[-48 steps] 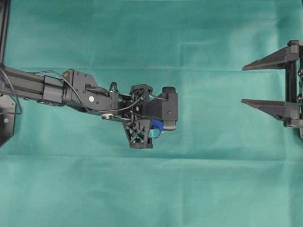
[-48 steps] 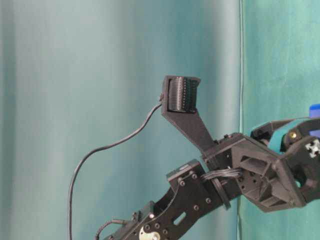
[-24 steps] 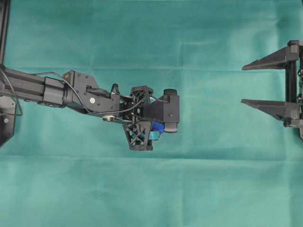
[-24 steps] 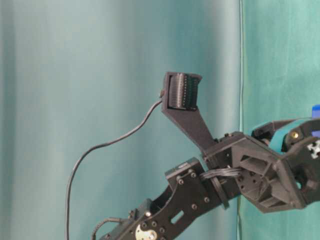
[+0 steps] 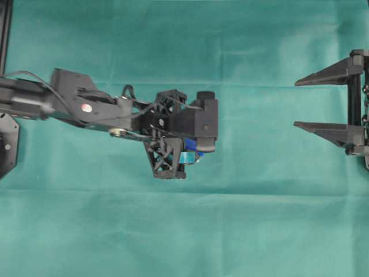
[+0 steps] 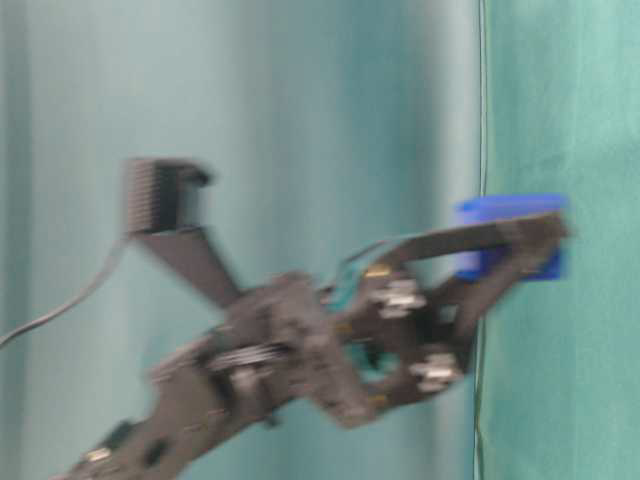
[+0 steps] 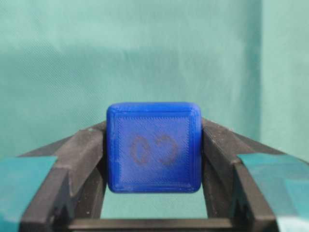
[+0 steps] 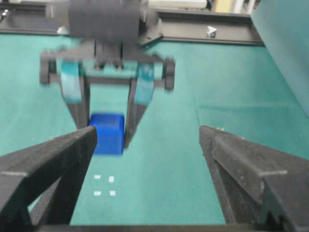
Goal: Handover the blue block to the right arm after grasping it with the left arm, then place it in the designated position.
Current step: 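Raise the held cube with the left gripper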
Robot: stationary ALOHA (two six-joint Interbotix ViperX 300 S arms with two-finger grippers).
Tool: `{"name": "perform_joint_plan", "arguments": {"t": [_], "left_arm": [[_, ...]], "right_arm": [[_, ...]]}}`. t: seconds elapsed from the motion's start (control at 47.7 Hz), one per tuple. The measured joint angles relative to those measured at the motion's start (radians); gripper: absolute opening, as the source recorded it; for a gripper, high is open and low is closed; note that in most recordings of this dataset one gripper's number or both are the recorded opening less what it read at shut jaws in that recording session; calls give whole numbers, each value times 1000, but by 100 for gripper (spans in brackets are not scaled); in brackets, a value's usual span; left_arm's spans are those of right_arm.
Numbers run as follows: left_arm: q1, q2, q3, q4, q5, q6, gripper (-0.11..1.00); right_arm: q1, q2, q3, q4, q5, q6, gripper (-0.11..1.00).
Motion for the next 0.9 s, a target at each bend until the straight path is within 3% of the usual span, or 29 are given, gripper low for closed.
{"name": "perform_joint_plan", "arguments": {"t": [0.503, 0.901], "left_arm": [[0, -150, -107, 5, 133, 8, 47], [5, -192, -221, 9, 268, 12, 47]], "right_arm": [[0, 0, 0, 0, 9, 0, 94], [0, 2, 0, 0, 9, 0, 94]]}}
